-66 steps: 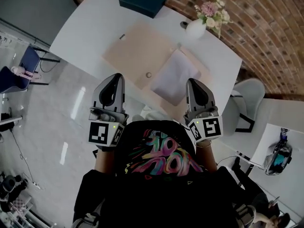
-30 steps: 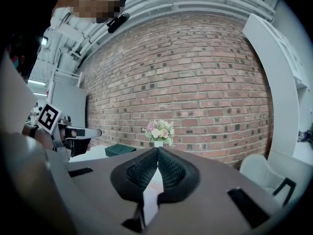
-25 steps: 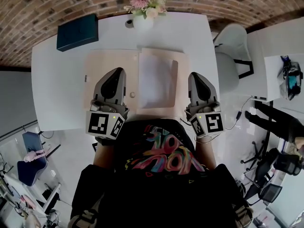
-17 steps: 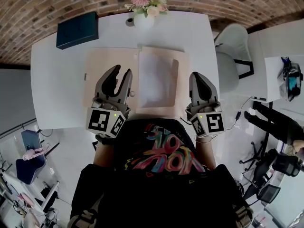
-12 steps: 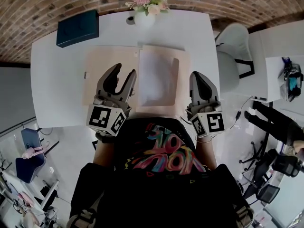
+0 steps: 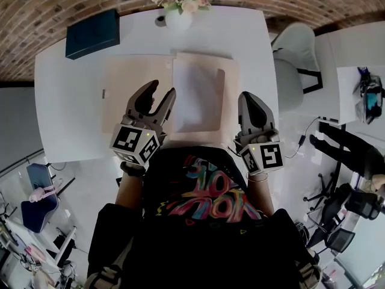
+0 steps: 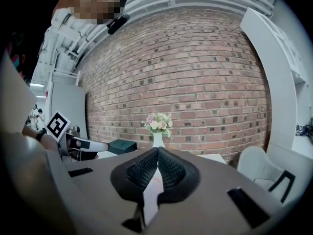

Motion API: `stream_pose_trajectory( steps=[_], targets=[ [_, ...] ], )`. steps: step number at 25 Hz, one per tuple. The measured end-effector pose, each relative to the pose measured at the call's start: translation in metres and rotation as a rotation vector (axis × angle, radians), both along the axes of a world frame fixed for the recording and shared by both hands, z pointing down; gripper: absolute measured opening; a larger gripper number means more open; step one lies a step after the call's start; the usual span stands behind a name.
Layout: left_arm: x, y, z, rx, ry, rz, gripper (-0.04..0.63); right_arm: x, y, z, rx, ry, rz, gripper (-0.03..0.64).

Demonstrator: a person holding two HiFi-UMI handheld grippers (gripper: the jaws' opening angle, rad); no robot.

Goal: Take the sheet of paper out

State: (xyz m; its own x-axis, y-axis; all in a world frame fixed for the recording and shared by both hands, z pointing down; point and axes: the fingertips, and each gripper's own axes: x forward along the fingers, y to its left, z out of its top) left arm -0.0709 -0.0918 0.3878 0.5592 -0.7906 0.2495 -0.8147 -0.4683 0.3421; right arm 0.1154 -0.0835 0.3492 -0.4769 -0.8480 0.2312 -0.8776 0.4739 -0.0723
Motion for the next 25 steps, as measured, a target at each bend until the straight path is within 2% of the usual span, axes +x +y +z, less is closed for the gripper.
stream_pose_trajectory(
  steps=[7,13,17,25],
  targets=[
    [0.008,-0.001,0.038,-0.106,0.024,0.043,0.198,0.001,0.000,0.013,-0.040,-0.010,0.017,0.020],
    [0.016,0.000,0.080,-0.234,0.093,0.079,0.217,-0.006,0.001,0.024,-0.071,-0.011,0.009,0.020],
    [0.022,0.002,0.108,-0.303,0.097,0.110,0.227,-0.013,-0.005,0.023,-0.067,-0.040,0.027,0.020],
    [0.033,0.002,0.145,-0.420,0.126,0.147,0.256,-0.011,-0.001,0.037,-0.107,-0.028,0.024,0.021]
  ],
)
